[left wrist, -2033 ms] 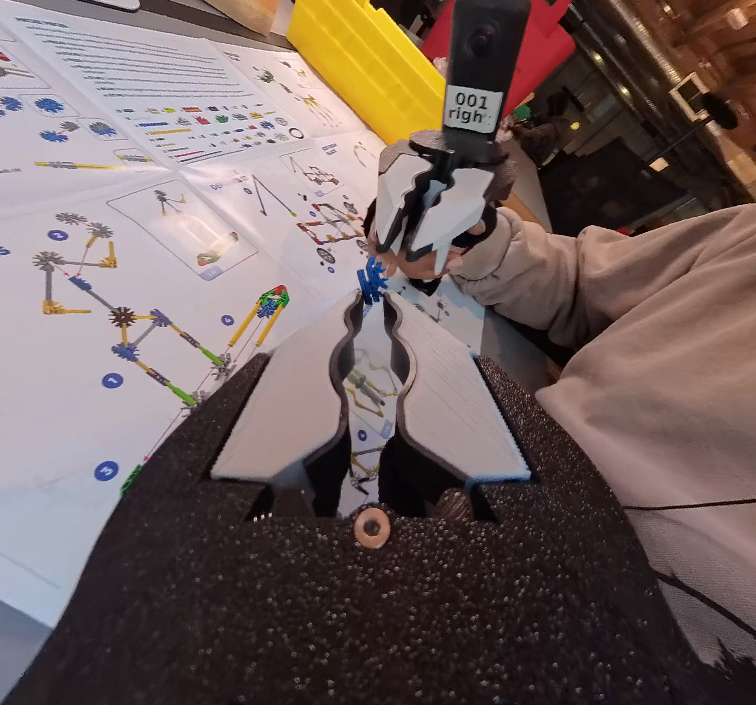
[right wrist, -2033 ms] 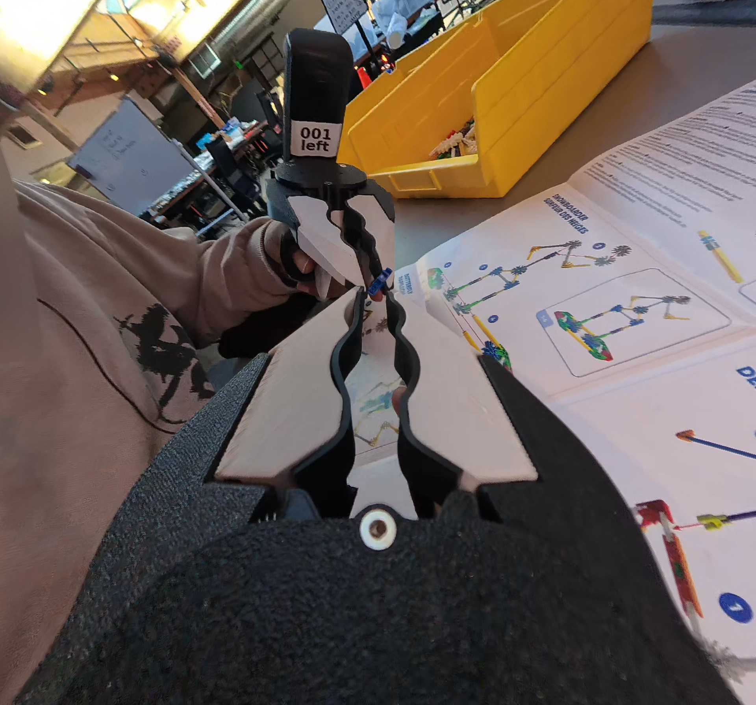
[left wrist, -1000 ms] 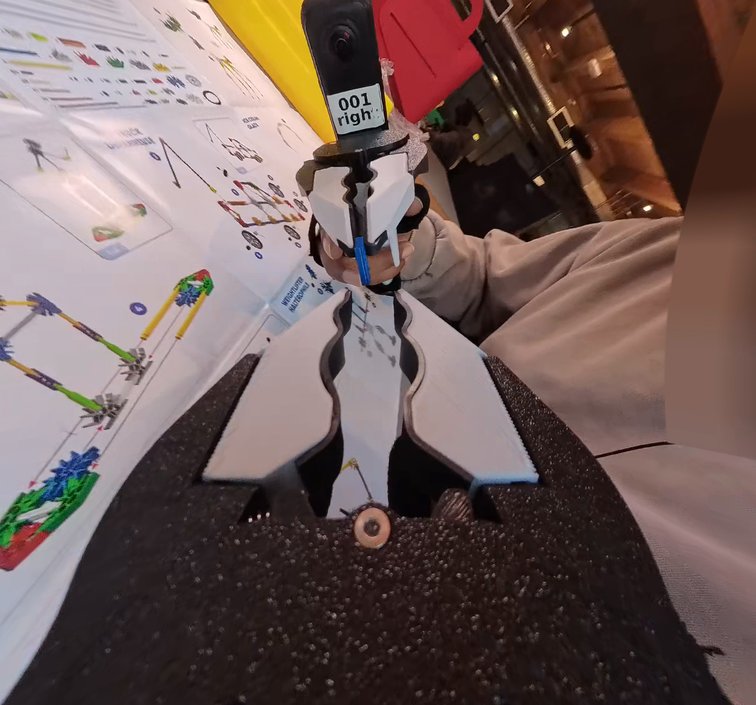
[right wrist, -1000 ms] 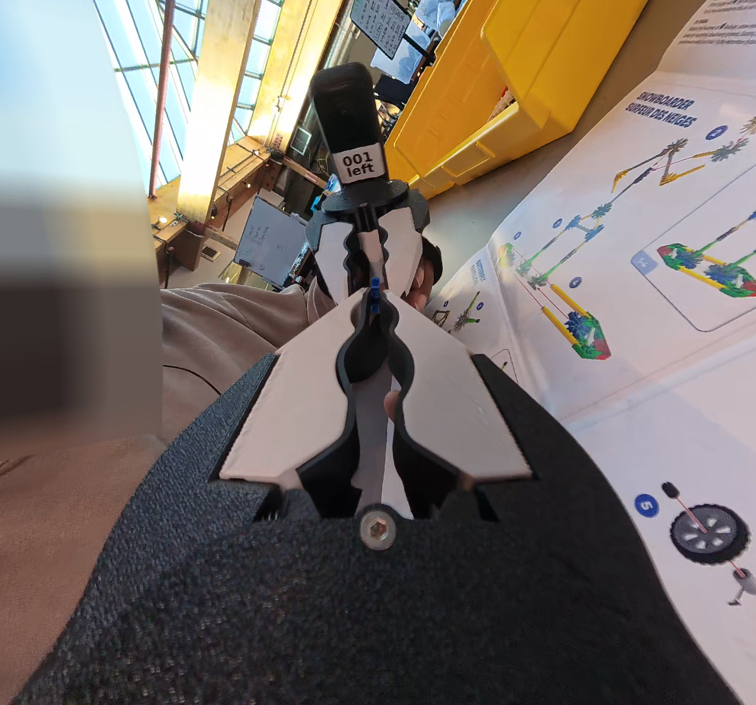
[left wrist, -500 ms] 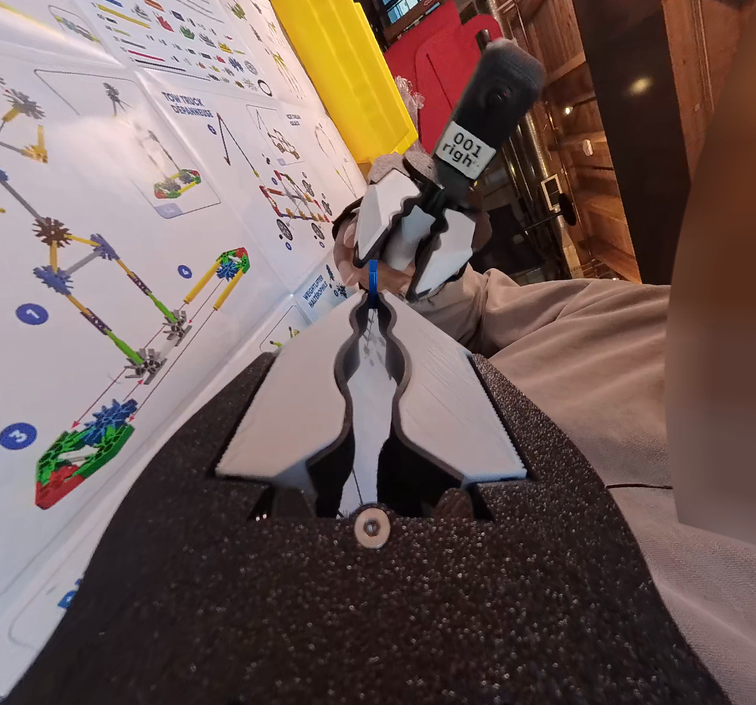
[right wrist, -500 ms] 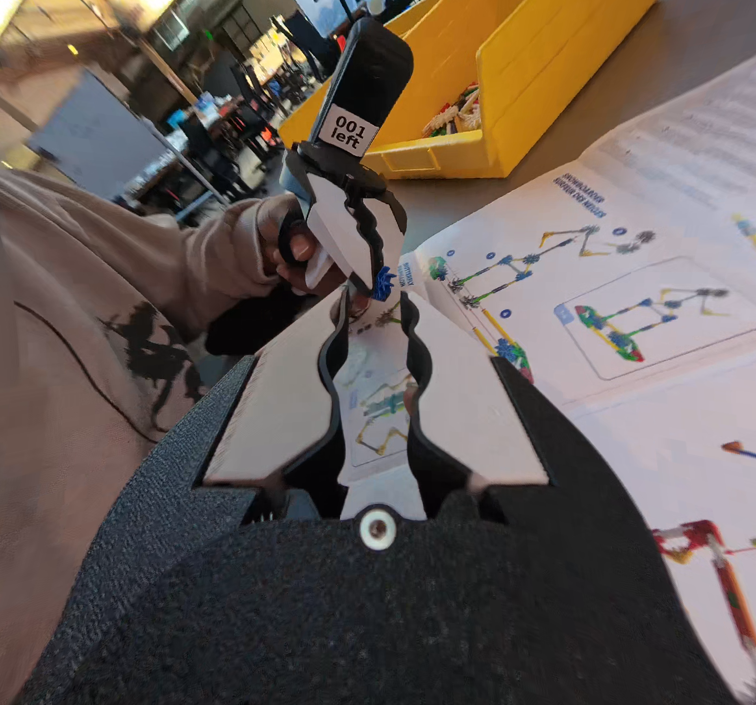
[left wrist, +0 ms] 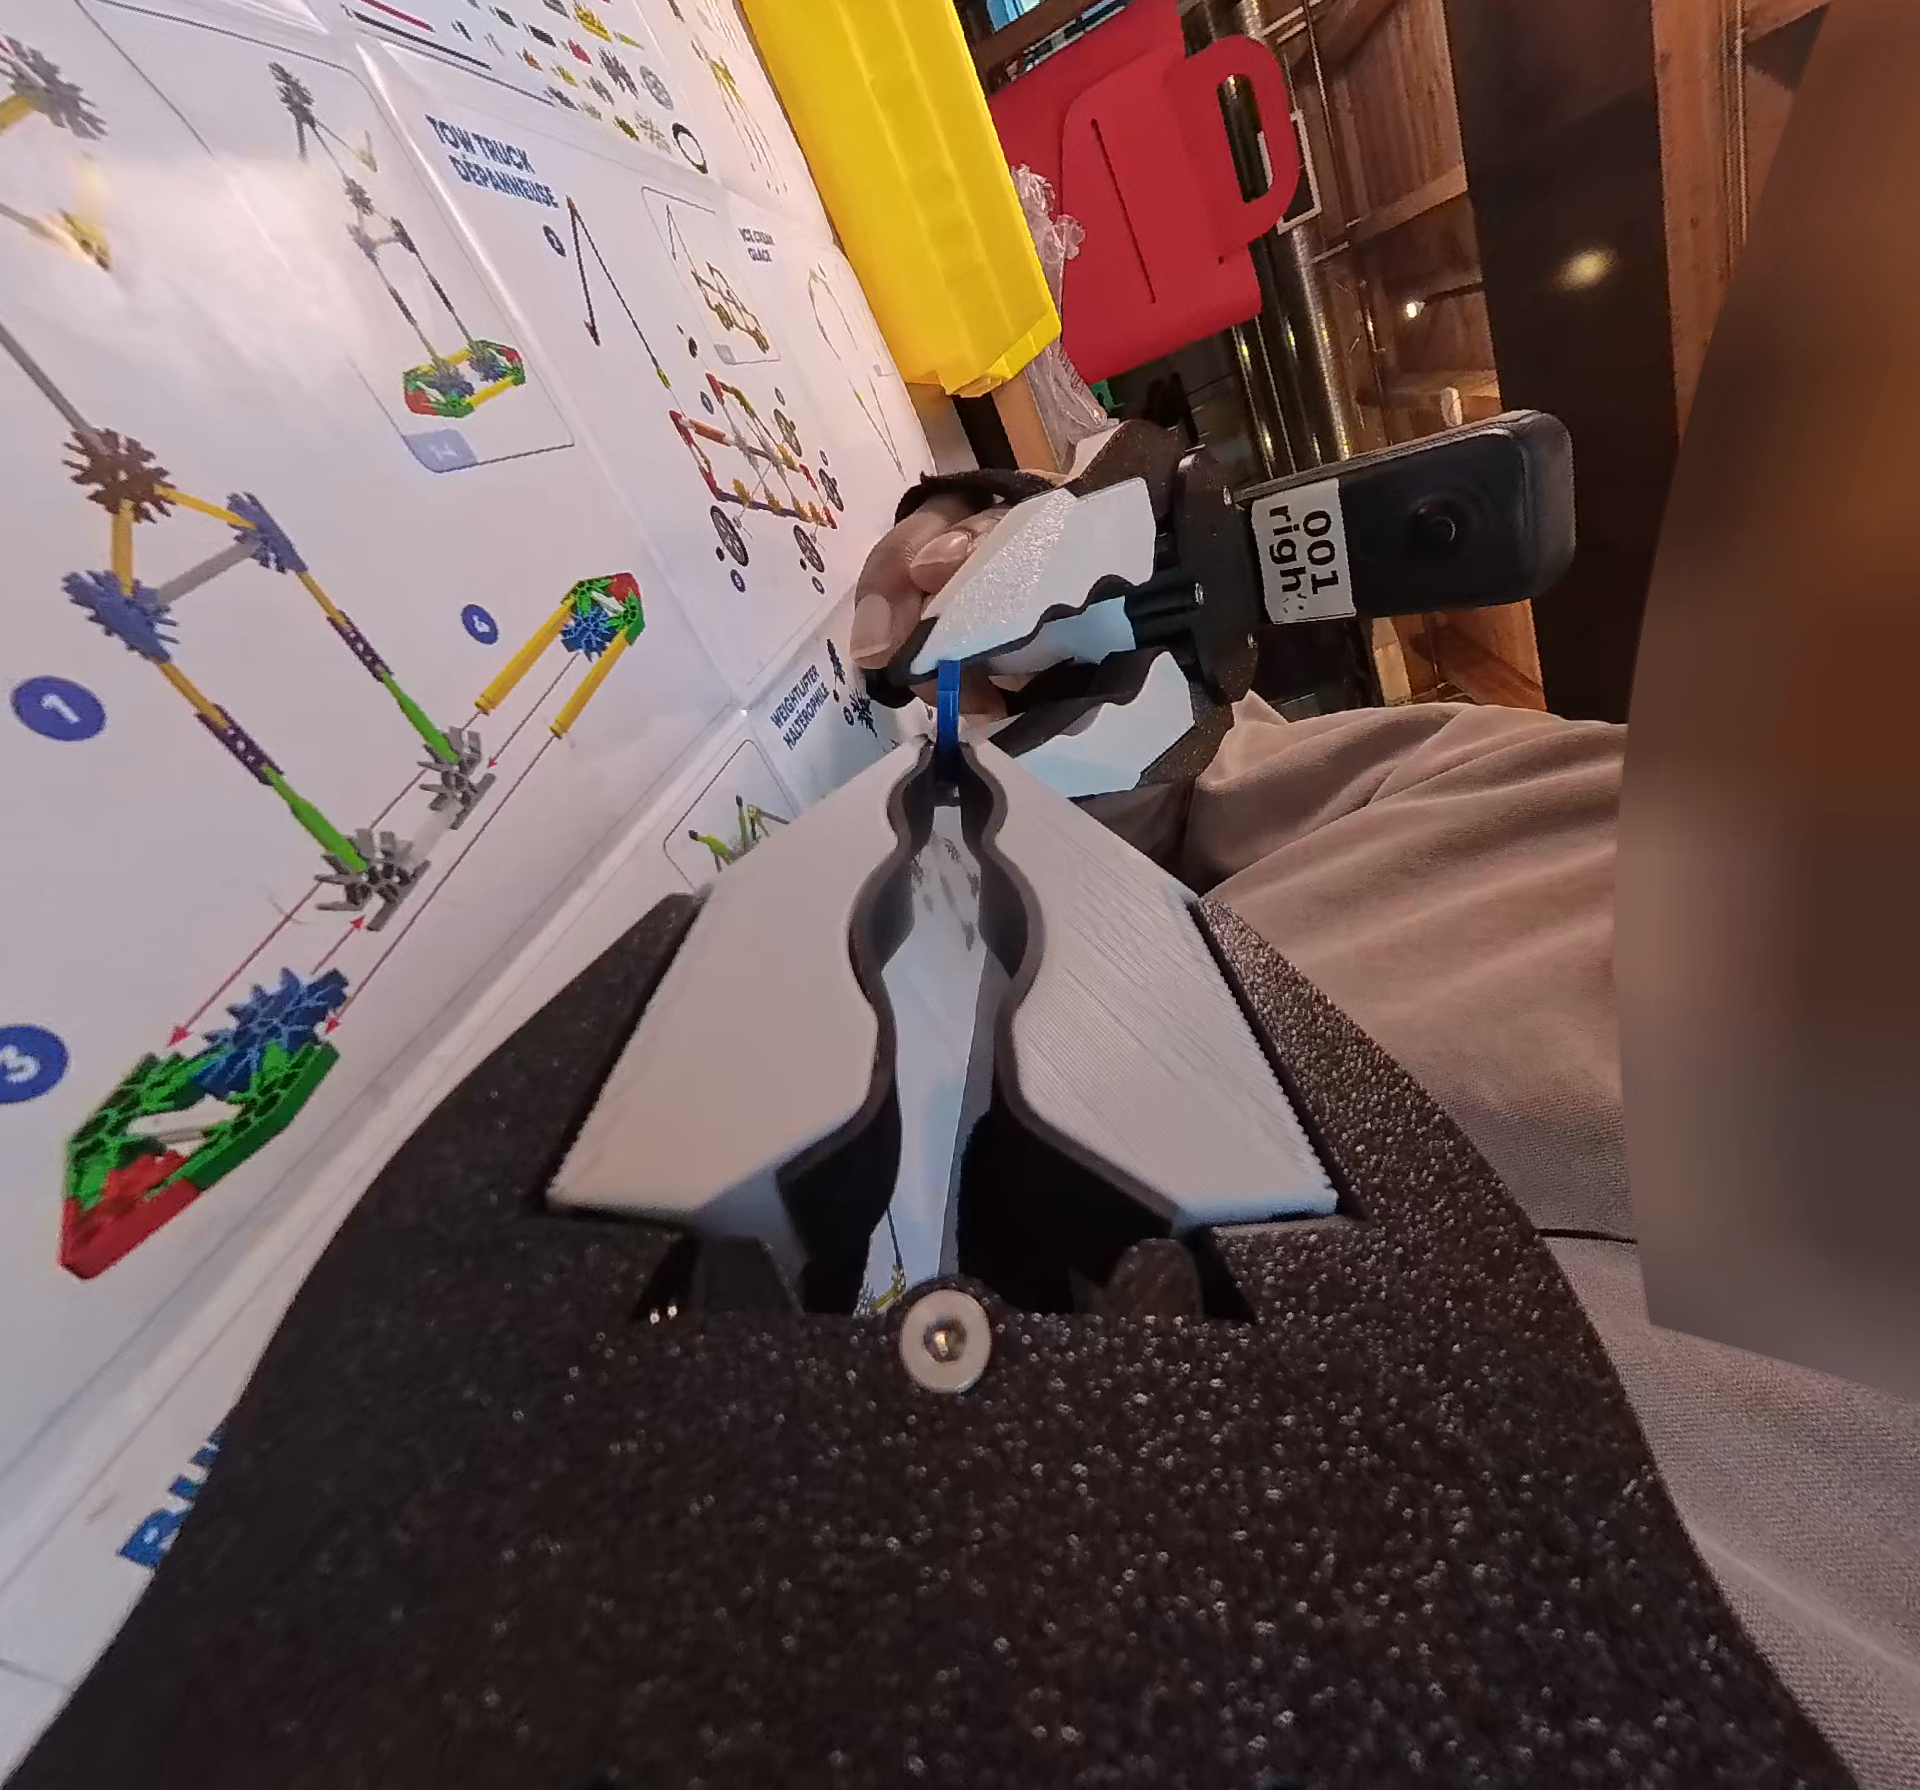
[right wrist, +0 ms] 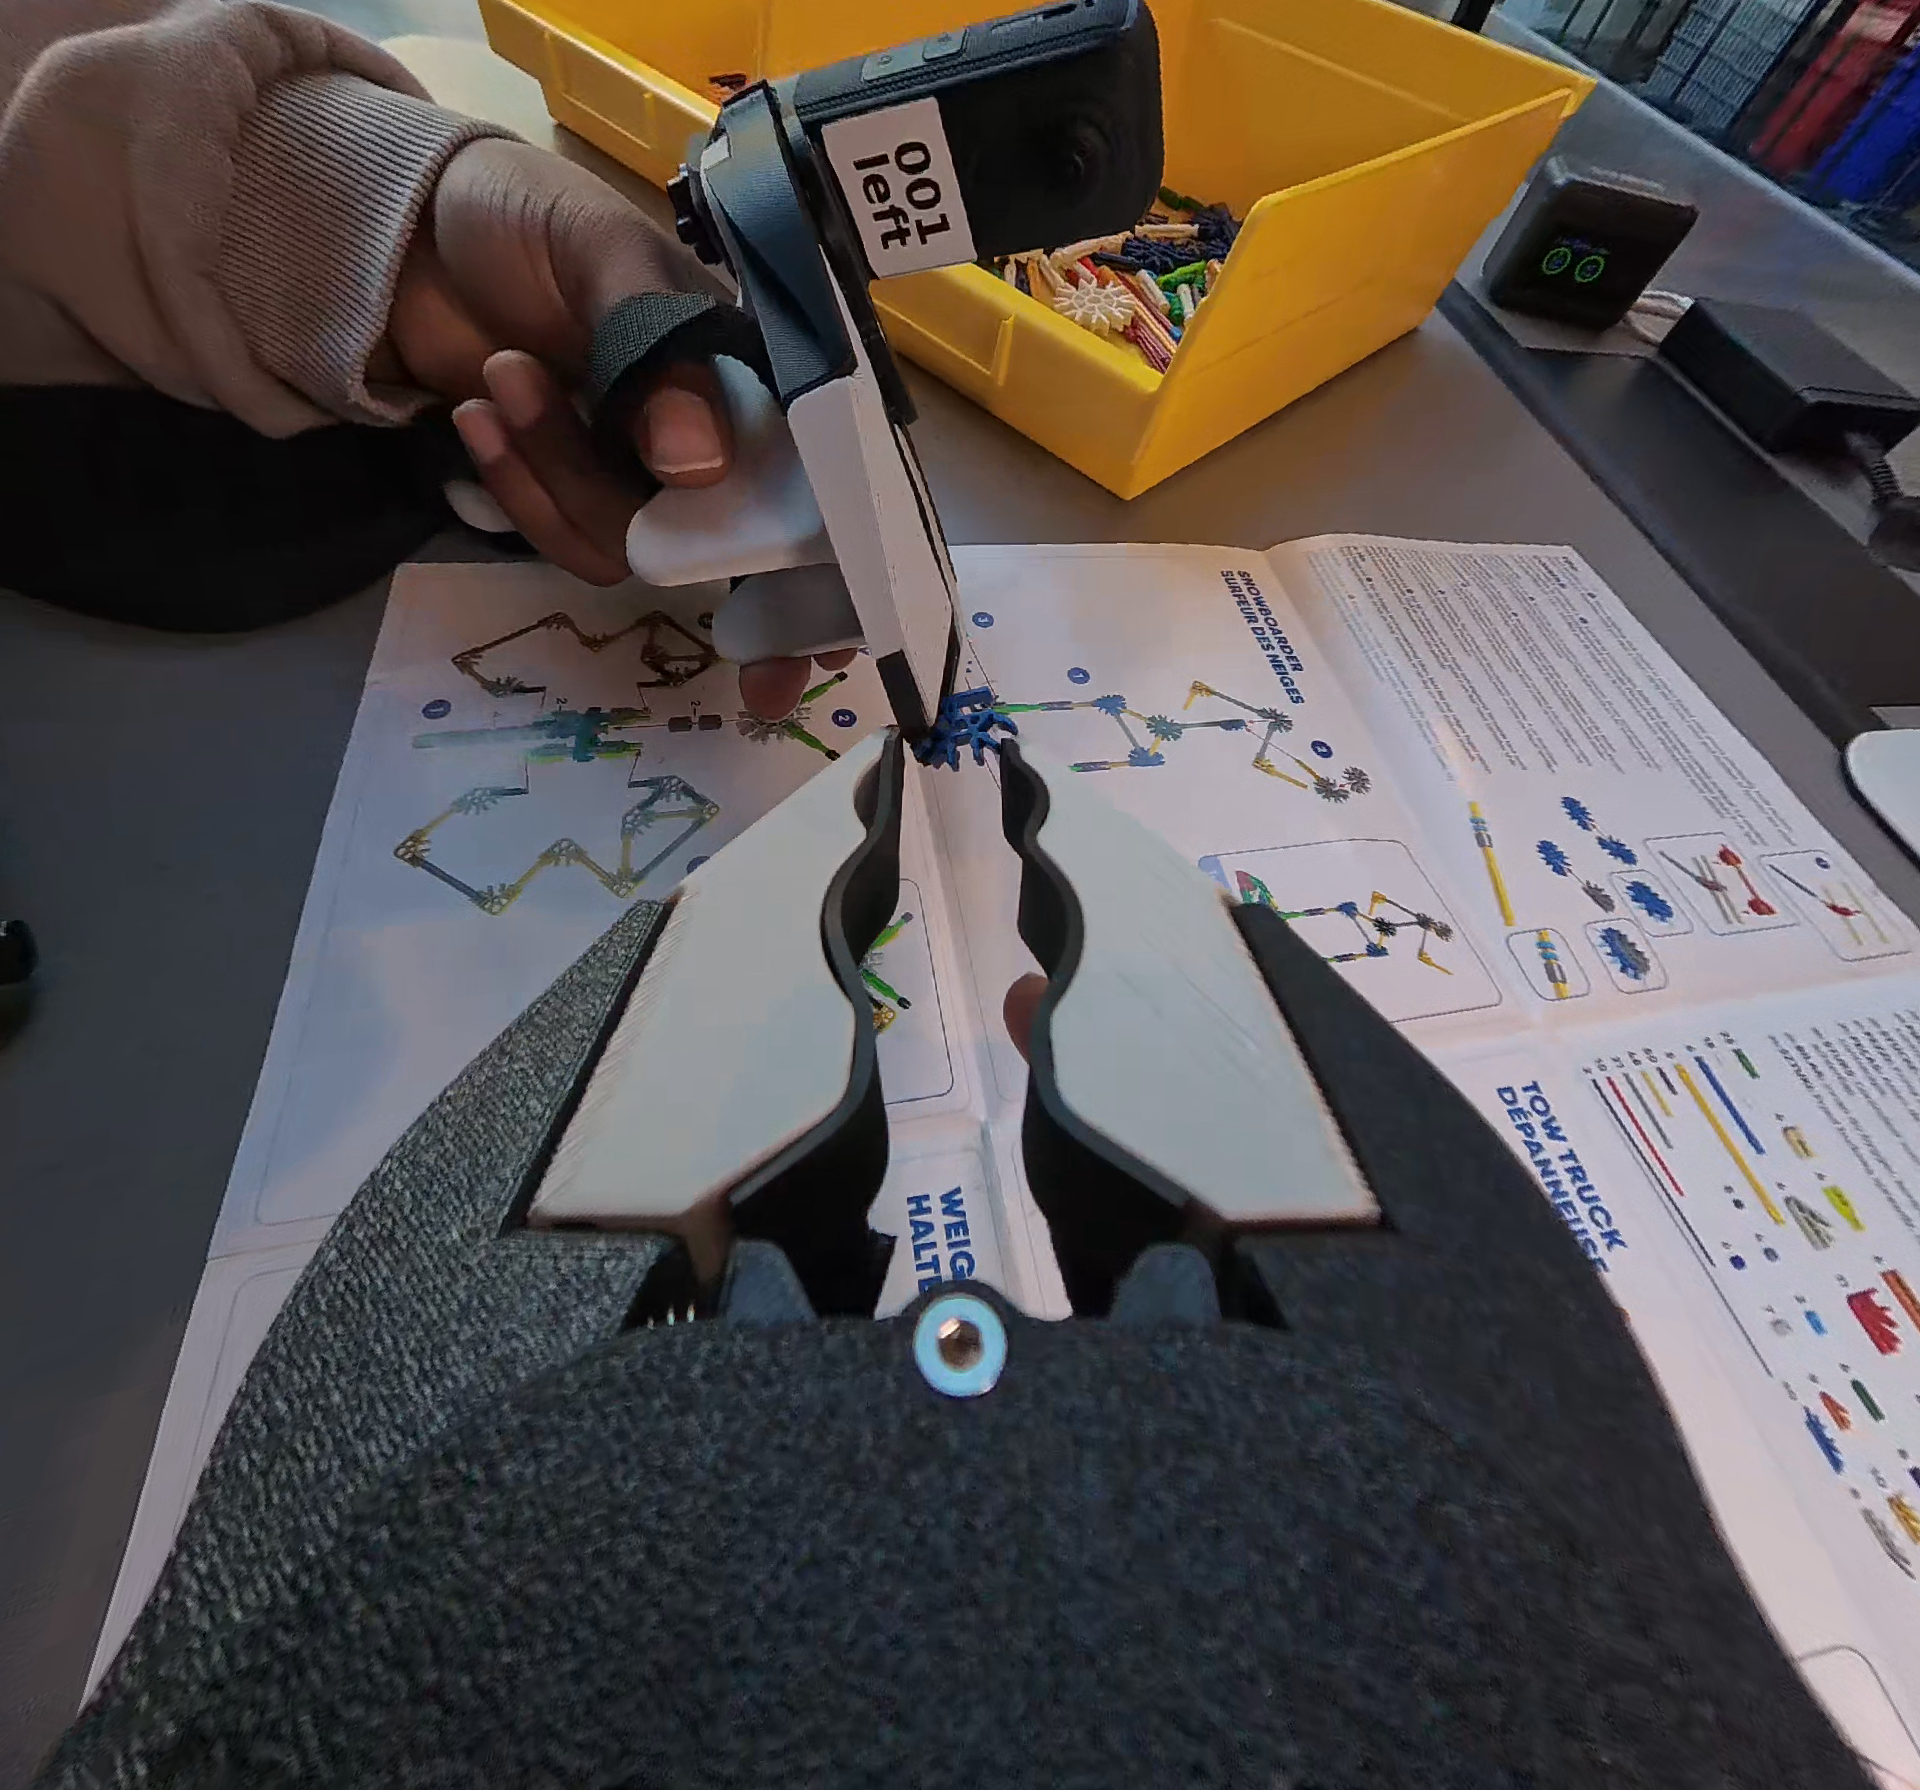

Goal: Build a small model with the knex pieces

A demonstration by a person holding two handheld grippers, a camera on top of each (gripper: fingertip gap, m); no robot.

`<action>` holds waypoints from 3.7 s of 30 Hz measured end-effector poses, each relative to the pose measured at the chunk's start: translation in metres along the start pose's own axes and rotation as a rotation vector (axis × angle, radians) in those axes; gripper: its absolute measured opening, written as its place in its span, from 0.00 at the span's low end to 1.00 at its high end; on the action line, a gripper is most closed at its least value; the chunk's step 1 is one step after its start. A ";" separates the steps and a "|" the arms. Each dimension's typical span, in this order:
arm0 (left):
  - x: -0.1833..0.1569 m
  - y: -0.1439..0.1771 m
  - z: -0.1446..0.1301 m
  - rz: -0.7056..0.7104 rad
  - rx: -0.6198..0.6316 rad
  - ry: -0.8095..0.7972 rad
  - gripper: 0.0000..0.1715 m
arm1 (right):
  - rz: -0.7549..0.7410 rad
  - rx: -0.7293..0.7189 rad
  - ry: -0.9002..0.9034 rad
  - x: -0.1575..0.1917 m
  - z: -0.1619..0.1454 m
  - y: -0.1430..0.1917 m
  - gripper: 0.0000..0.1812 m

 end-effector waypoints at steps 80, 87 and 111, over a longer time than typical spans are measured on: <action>0.036 0.059 0.012 0.872 0.277 -0.615 0.16 | 0.096 0.436 -0.090 -0.060 -0.007 -0.077 0.02; 0.035 0.057 0.012 0.865 0.273 -0.624 0.16 | 0.100 0.429 -0.103 -0.061 -0.008 -0.074 0.04; 0.035 0.056 0.012 0.857 0.271 -0.631 0.16 | 0.174 0.452 -0.039 -0.054 -0.011 -0.061 0.06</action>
Point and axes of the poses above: each gripper's, where its closed fingertips meet, y back along the fingers, z out of its top, x = y × z across the jaws, the point moved 7 cm from there along y, back along the fingers, and after that the axes turned 6 degrees about -y, right-handed, at the moved point
